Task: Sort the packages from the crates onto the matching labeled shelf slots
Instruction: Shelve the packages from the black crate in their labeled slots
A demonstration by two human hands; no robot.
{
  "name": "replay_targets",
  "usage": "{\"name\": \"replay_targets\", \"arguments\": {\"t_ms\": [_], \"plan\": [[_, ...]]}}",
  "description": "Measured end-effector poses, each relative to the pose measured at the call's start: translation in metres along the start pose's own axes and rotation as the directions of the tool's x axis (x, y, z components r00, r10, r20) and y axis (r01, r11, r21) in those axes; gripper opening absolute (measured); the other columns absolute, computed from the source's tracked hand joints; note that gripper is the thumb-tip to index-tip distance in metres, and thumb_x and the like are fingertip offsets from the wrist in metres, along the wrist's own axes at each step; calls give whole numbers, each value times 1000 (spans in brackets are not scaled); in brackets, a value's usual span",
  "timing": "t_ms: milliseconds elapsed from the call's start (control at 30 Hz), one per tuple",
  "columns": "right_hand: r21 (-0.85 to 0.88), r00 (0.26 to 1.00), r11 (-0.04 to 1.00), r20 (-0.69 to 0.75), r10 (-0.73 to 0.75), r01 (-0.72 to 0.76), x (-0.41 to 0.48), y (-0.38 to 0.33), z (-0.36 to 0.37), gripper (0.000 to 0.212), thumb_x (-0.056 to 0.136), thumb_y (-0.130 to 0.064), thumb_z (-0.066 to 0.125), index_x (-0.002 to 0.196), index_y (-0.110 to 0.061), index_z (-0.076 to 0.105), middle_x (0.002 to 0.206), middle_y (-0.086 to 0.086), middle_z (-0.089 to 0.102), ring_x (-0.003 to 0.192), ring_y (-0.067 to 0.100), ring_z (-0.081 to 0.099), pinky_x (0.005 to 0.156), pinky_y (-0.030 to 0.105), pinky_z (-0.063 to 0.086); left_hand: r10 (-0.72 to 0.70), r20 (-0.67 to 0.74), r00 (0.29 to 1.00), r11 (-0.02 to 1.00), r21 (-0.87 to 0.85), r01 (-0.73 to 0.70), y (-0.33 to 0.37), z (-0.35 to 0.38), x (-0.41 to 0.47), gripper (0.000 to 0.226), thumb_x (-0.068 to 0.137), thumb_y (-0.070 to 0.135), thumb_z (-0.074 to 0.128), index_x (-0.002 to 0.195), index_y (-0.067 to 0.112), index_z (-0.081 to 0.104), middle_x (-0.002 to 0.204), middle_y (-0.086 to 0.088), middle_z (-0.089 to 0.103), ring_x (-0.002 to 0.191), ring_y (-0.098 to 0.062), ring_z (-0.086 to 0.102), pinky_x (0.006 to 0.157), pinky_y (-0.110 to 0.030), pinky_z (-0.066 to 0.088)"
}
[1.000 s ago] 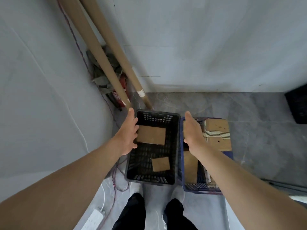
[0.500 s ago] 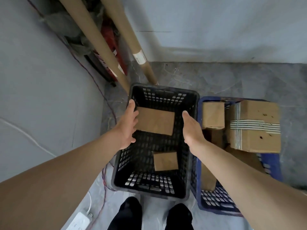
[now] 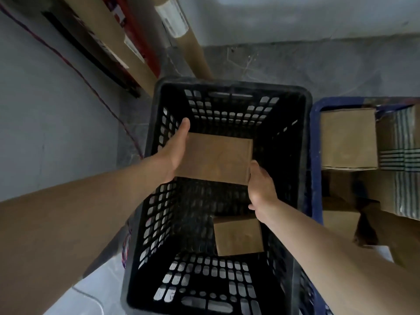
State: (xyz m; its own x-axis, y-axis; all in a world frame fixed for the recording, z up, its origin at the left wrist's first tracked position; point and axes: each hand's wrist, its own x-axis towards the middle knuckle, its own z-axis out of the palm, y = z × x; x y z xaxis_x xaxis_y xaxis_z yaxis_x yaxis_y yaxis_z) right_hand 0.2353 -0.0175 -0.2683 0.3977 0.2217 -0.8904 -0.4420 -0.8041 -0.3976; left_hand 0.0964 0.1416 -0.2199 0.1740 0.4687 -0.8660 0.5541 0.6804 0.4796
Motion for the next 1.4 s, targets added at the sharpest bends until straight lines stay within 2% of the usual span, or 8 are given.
{"name": "replay_targets", "arguments": {"t_ms": [300, 400, 533, 733, 900, 1067, 1267, 1400], "plan": [[216, 988, 964, 60, 143, -152, 28, 17, 13, 61, 105, -63, 35, 159, -34, 35, 155, 7, 46, 128, 35, 57, 106, 54, 49, 64, -38, 997, 965, 257, -52, 7, 17, 34, 81, 91, 82, 25, 152, 30, 40, 144, 3, 49, 125, -19, 49, 115, -43, 34], [288, 993, 950, 63, 104, -118, 31, 15, 12, 57, 105, -62, 38, 153, -32, 45, 146, 6, 55, 121, 30, 60, 97, 46, 50, 85, -66, 994, 924, 379, -54, 8, 25, 40, 85, 88, 85, 25, 153, 31, 39, 153, -2, 40, 133, -27, 44, 116, -48, 32], [400, 997, 916, -78, 12, 20, 34, 5, 5, 46, 103, -57, 46, 142, -35, 54, 122, 1, 60, 115, 24, 60, 109, 50, 47, 57, -61, 996, 888, 458, -23, 7, 28, 43, 98, 77, 90, 25, 154, 31, 37, 157, -7, 35, 137, -33, 42, 114, -53, 35], [444, 999, 896, -26, 21, -8, 28, 3, 2, 55, 104, -60, 40, 154, -37, 41, 152, -2, 51, 139, 24, 49, 116, 51, 37, 30, -109, 994, 796, 604, 42, -2, 31, 50, 87, 91, 81, 25, 155, 23, 35, 158, -7, 36, 138, -32, 42, 106, -38, 36], [402, 989, 907, 121, 82, -124, 23, 16, 5, 66, 101, -70, 36, 156, -34, 40, 149, 4, 56, 137, 27, 51, 107, 53, 38, -104, 101, 989, 930, 361, 61, -10, 41, 37, 62, 96, 75, 26, 133, 33, 53, 130, 3, 55, 103, -15, 52, 94, -34, 33], [378, 998, 926, 68, -7, -20, 13, 17, 8, 46, 101, -67, 41, 121, -34, 66, 108, -6, 72, 98, 12, 65, 76, 34, 47, -175, 98, 980, 909, 398, 122, -22, 48, 27, 79, 96, 76, 17, 156, 29, 33, 152, -4, 46, 134, -32, 45, 111, -48, 26], [353, 994, 930, 15, -111, 98, -1, 4, 10, 36, 106, -45, 47, 95, -23, 73, 81, -8, 76, 80, 9, 70, 72, 31, 49, -298, 62, 953, 933, 231, 277, -39, 31, 24, 88, 91, 81, 20, 160, 27, 18, 154, -16, 42, 138, -43, 42, 119, -61, 21], [248, 976, 951, 68, -205, 183, -12, 3, 17, 32, 102, -19, 57, 79, -22, 78, 85, 3, 79, 89, 23, 74, 73, 33, 54, -255, 59, 965, 962, -87, 259, -52, 37, 29, 74, 95, 74, 33, 152, 27, 35, 111, -4, 61, 106, -27, 60, 103, -58, 45]]}}
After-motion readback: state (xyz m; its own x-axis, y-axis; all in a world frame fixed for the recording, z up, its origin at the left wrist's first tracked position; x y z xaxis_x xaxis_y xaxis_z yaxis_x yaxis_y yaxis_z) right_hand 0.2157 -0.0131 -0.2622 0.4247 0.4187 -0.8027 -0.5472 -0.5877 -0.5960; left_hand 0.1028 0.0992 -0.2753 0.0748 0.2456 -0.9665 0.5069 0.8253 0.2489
